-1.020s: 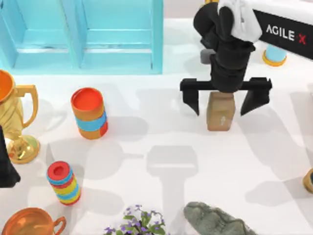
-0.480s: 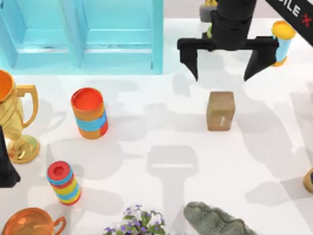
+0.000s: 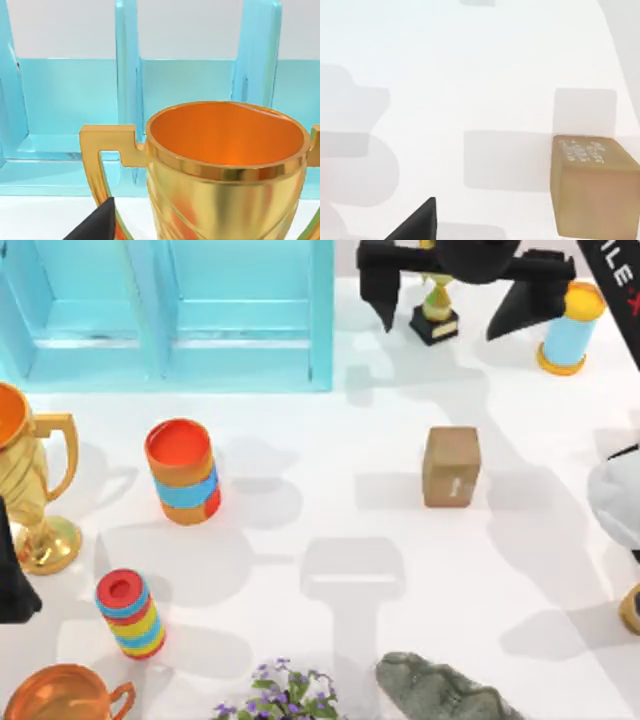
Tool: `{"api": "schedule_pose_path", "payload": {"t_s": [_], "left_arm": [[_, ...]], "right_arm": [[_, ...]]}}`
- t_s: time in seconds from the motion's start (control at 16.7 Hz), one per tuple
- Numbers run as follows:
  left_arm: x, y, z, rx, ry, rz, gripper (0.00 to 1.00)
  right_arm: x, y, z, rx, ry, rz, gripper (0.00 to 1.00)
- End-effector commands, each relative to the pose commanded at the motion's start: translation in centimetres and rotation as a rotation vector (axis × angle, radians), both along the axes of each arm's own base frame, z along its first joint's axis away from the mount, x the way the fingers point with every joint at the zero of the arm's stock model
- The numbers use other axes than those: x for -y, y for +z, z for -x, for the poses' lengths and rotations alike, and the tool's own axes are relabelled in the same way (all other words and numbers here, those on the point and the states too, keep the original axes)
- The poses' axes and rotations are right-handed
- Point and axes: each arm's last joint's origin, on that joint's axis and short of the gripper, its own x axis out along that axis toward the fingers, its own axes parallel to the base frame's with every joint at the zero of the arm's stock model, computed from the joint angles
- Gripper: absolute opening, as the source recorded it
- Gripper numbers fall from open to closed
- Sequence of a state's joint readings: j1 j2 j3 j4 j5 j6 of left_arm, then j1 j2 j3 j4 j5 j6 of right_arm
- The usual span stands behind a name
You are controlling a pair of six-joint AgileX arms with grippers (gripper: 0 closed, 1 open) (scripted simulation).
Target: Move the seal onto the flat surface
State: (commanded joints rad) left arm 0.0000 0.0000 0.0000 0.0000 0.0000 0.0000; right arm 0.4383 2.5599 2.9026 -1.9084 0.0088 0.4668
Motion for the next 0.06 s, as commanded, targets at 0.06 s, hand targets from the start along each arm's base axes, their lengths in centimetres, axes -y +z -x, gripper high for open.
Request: {"api": "schedule_pose_path", "payload": {"t_s": [0.06], "left_arm": [[0.0, 0.0, 0.0, 0.0, 0.0, 0.0, 1.0]], "right_arm": [[0.0, 0.0, 0.0, 0.0, 0.0, 0.0, 1.0]]}}
